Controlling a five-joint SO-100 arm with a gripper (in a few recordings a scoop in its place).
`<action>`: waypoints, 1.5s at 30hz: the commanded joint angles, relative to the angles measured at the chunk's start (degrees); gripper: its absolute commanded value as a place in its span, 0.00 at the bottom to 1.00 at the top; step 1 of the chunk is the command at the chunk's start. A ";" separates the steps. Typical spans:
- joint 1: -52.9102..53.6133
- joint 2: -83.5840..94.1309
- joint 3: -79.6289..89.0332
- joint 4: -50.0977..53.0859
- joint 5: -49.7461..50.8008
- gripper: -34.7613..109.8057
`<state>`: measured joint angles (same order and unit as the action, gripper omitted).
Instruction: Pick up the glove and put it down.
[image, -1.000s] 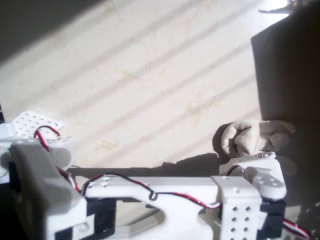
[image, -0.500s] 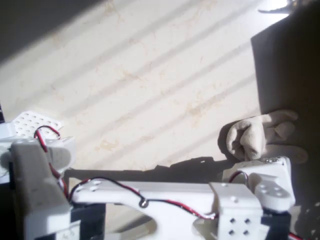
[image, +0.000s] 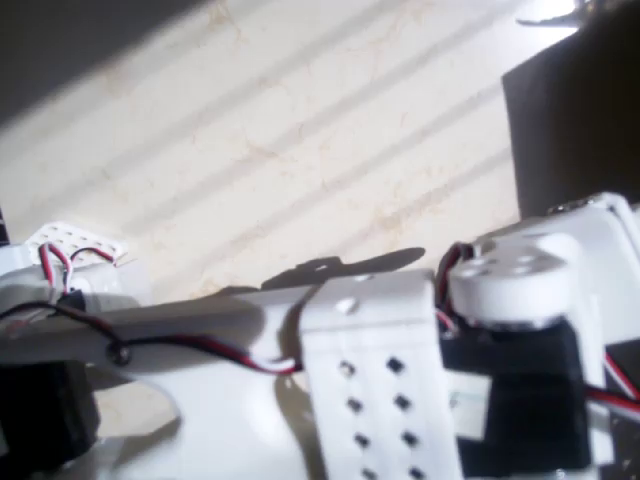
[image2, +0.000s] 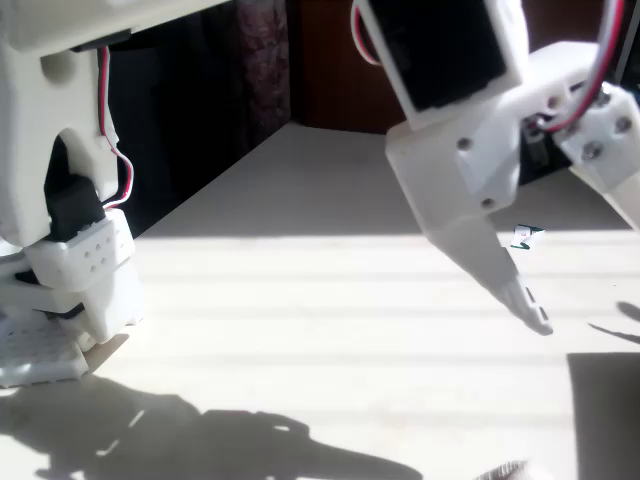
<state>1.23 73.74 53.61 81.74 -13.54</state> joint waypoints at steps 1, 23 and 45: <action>-4.39 1.49 -0.26 -0.62 4.13 0.41; -7.12 -23.91 -1.05 -9.14 4.39 0.41; -6.24 -23.64 -0.97 -9.14 4.39 0.24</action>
<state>-5.10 49.13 53.61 73.12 -9.49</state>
